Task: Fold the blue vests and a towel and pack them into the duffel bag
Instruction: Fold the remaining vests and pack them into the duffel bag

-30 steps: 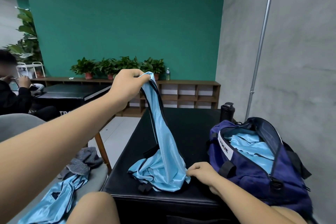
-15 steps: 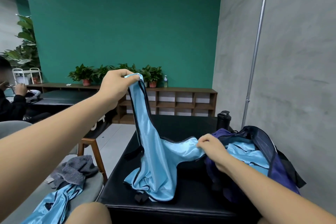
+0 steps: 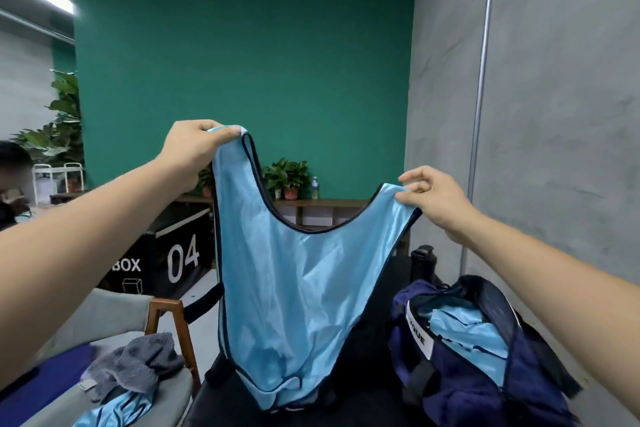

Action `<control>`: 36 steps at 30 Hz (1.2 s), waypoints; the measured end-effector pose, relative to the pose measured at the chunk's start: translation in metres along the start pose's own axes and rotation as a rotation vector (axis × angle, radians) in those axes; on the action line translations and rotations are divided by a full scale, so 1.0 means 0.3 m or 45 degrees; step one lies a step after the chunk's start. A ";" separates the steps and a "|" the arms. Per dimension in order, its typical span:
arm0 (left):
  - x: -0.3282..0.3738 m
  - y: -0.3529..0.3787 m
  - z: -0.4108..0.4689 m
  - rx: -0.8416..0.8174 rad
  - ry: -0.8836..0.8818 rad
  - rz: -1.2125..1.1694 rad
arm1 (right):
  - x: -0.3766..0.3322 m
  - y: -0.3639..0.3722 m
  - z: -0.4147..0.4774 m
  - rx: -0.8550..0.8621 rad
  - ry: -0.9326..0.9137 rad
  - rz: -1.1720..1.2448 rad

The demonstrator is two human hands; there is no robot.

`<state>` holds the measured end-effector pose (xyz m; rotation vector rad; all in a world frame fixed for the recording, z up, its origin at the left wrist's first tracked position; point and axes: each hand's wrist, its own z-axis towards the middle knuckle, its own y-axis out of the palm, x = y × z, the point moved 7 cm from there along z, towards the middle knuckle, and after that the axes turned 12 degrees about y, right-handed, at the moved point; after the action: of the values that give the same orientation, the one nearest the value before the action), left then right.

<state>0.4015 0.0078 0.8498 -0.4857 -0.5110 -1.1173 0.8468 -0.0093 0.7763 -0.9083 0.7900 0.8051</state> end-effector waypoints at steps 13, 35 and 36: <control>0.244 -0.138 0.078 0.160 0.226 0.051 | -0.396 -0.246 -0.030 0.085 -0.230 0.144; -0.094 0.030 0.070 -0.176 0.114 0.142 | -0.149 -0.169 0.159 0.022 -0.054 0.091; -0.144 0.053 0.064 -0.196 0.095 0.163 | -0.106 -0.147 0.182 0.020 -0.031 0.069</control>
<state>0.3984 0.0559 0.8369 -0.6005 -0.3254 -1.0519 0.8824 0.0143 0.8405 -0.8650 0.8017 0.8552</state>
